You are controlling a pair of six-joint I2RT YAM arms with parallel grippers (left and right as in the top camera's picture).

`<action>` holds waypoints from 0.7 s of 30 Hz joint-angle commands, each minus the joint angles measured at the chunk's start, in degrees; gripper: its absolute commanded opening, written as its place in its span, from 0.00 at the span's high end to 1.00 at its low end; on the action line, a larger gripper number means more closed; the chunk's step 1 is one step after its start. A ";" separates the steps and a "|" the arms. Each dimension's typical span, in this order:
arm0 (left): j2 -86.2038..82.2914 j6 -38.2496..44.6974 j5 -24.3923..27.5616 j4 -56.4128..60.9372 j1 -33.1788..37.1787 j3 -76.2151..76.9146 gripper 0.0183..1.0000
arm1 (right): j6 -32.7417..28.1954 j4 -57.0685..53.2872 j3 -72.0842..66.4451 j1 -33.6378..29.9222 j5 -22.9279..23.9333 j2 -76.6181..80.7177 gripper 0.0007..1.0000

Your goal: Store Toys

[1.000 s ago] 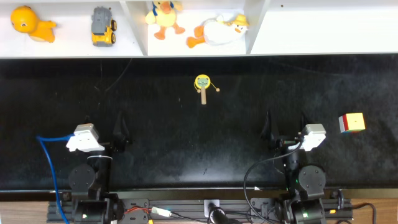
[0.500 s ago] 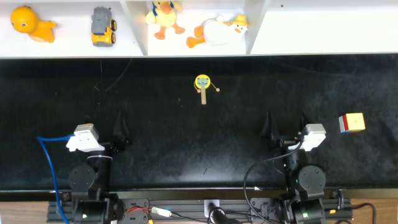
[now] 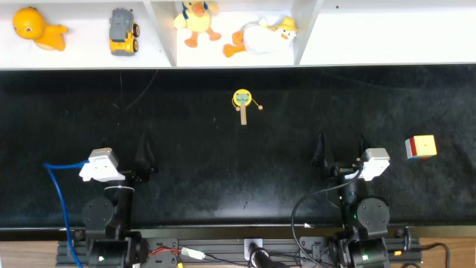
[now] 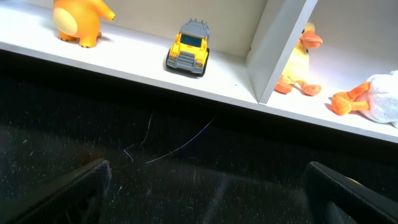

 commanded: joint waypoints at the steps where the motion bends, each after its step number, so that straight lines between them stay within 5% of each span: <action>1: -0.79 1.09 0.15 0.00 -0.31 -0.52 0.00 | -0.39 0.24 -0.79 0.33 0.46 -0.48 0.00; 18: -0.79 1.09 0.15 0.00 -0.31 -0.52 0.00 | -0.02 1.16 -0.79 0.33 0.37 -0.48 0.00; 21: -0.79 1.09 0.15 0.00 -0.31 -0.52 0.00 | 7.39 1.46 -0.76 0.31 -1.22 -0.46 0.00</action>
